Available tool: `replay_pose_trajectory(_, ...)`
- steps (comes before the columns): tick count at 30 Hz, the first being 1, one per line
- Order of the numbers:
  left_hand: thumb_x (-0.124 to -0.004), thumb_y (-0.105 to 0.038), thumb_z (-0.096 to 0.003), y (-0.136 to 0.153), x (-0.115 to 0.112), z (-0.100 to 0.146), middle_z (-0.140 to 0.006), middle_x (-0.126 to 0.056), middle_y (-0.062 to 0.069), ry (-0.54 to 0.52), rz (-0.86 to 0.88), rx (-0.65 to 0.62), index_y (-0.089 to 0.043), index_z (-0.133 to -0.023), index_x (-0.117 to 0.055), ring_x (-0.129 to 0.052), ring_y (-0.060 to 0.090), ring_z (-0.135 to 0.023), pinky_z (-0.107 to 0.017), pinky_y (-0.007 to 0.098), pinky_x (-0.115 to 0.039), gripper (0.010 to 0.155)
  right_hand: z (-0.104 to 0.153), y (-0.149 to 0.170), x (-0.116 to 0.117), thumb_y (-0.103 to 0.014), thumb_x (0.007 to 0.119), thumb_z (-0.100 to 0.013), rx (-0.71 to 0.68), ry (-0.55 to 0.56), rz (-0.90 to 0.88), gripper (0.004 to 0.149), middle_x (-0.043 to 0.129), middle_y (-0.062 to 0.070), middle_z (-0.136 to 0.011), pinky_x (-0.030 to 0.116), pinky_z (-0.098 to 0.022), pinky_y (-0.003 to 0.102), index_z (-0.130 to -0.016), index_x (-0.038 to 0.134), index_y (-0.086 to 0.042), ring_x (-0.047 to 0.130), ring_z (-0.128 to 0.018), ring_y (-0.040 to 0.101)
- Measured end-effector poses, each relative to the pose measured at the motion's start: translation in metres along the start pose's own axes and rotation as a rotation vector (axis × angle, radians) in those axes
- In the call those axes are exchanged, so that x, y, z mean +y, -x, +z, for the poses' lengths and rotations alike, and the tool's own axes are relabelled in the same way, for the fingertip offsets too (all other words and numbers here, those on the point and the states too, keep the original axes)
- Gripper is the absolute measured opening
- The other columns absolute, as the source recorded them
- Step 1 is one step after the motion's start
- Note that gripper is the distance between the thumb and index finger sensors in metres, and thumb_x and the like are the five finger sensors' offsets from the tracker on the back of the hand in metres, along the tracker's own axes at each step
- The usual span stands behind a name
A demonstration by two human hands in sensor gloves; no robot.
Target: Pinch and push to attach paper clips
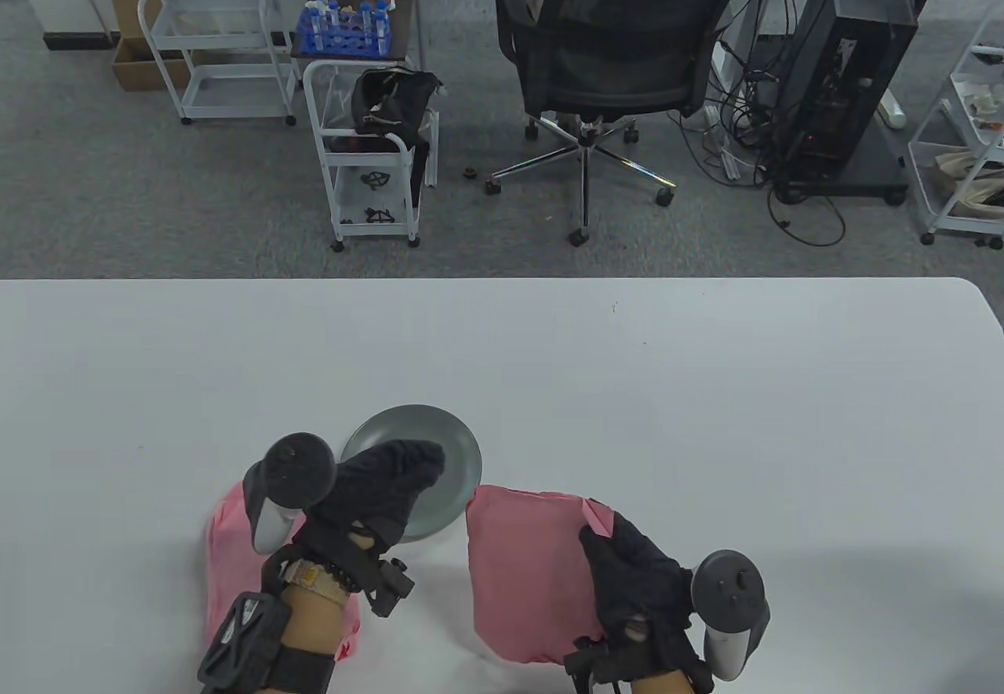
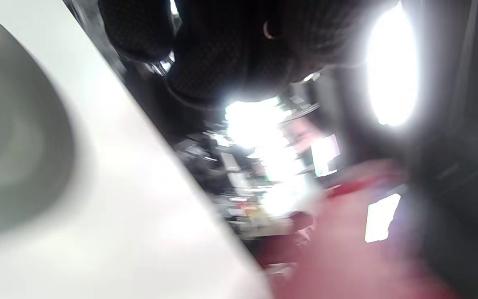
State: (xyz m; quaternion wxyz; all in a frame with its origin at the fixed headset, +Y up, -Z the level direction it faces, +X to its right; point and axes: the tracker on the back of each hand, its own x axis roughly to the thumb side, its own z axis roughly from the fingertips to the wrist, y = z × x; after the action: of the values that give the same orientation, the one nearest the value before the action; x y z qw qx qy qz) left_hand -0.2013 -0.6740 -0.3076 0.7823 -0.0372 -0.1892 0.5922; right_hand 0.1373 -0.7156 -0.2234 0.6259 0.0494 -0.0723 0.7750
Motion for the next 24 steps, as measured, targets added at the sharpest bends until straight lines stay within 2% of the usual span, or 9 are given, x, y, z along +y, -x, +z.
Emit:
replay_pose_trajectory(1, -0.083, -0.037, -0.0393, -0.013, -0.002, 0.002, -0.073, -0.097, -0.001, 0.036, 0.089, -0.050, -0.034, -0.074, -0.088, -0.102, 0.019, -0.059, -0.058, 0.046, -0.078, 0.035, 0.001, -0.002, 0.004, -0.036, 0.076, -0.044, -0.011, -0.024, 0.004, 0.041, 0.098, 0.003, -0.064, 0.075, -0.058, 0.048, -0.082, 0.074, -0.019, 0.103, -0.050, 0.027)
replay_pose_trajectory(2, -0.082, -0.036, -0.0399, -0.021, -0.003, 0.003, -0.073, -0.097, -0.001, 0.055, 0.101, -0.075, -0.035, -0.074, -0.088, -0.101, 0.019, -0.060, -0.059, 0.047, -0.078, 0.035, 0.002, -0.004, 0.007, -0.036, 0.076, -0.044, -0.019, -0.039, 0.008, 0.041, 0.098, 0.003, -0.064, 0.075, -0.057, 0.048, -0.082, 0.074, -0.019, 0.103, -0.050, 0.027)
replay_pose_trajectory(4, -0.083, -0.035, -0.0399, -0.040, -0.010, 0.008, -0.074, -0.098, -0.001, 0.084, 0.055, -0.132, -0.034, -0.076, -0.091, -0.102, 0.019, -0.061, -0.061, 0.048, -0.077, 0.037, 0.004, -0.009, 0.015, -0.036, 0.076, -0.044, -0.043, -0.068, 0.025, 0.041, 0.099, 0.003, -0.063, 0.075, -0.057, 0.048, -0.081, 0.075, -0.019, 0.103, -0.049, 0.027)
replay_pose_trajectory(6, -0.083, -0.035, -0.0397, -0.053, -0.020, 0.012, -0.074, -0.100, -0.002, 0.110, -0.016, -0.161, -0.035, -0.073, -0.093, -0.104, 0.019, -0.062, -0.061, 0.048, -0.078, 0.034, 0.007, -0.014, 0.021, -0.037, 0.076, -0.044, -0.071, -0.103, 0.045, 0.041, 0.099, 0.004, -0.062, 0.076, -0.056, 0.049, -0.080, 0.076, -0.018, 0.104, -0.048, 0.028)
replay_pose_trajectory(11, -0.086, -0.037, -0.0370, -0.062, -0.037, 0.018, -0.074, -0.103, -0.005, 0.121, -0.028, -0.119, -0.037, -0.070, -0.095, -0.105, 0.020, -0.071, -0.066, 0.049, -0.075, 0.034, 0.014, -0.023, 0.026, -0.044, 0.076, -0.044, -0.115, -0.130, 0.051, 0.042, 0.098, 0.005, -0.066, 0.073, -0.058, 0.052, -0.077, 0.079, -0.019, 0.101, -0.053, 0.032)
replay_pose_trajectory(14, -0.092, -0.039, -0.0320, -0.059, -0.046, 0.019, -0.077, -0.099, -0.006, 0.146, 0.072, -0.046, -0.037, -0.065, -0.100, -0.086, 0.024, -0.091, -0.069, 0.049, -0.067, 0.034, 0.017, -0.027, 0.025, -0.050, 0.073, -0.044, -0.146, -0.126, 0.054, 0.045, 0.098, 0.006, -0.066, 0.071, -0.059, 0.053, -0.074, 0.082, -0.020, 0.100, -0.053, 0.034)
replay_pose_trajectory(15, -0.093, -0.041, -0.0314, -0.057, -0.048, 0.019, -0.078, -0.094, -0.005, 0.166, 0.094, -0.022, -0.037, -0.065, -0.100, -0.081, 0.025, -0.090, -0.070, 0.047, -0.063, 0.034, 0.018, -0.028, 0.025, -0.052, 0.071, -0.044, -0.153, -0.124, 0.052, 0.046, 0.098, 0.006, -0.066, 0.071, -0.059, 0.053, -0.074, 0.082, -0.019, 0.100, -0.054, 0.034)
replay_pose_trajectory(19, -0.092, -0.044, -0.0322, -0.048, -0.052, 0.015, -0.063, -0.101, -0.005, 0.241, 0.219, 0.017, -0.037, -0.065, -0.101, -0.095, 0.021, -0.071, -0.060, 0.044, -0.073, 0.035, 0.019, -0.029, 0.024, -0.052, 0.067, -0.045, -0.174, -0.122, 0.061, 0.047, 0.096, 0.007, -0.069, 0.068, -0.061, 0.055, -0.075, 0.081, -0.019, 0.097, -0.057, 0.036)
replay_pose_trajectory(24, -0.091, -0.043, -0.0340, -0.043, -0.052, 0.015, -0.062, -0.105, -0.005, 0.179, 0.167, 0.040, -0.038, -0.067, -0.099, -0.100, 0.020, -0.068, -0.057, 0.043, -0.078, 0.035, 0.019, -0.029, 0.023, -0.042, 0.071, -0.046, -0.188, -0.094, 0.053, 0.044, 0.094, 0.004, -0.072, 0.070, -0.061, 0.051, -0.086, 0.070, -0.023, 0.097, -0.059, 0.031)
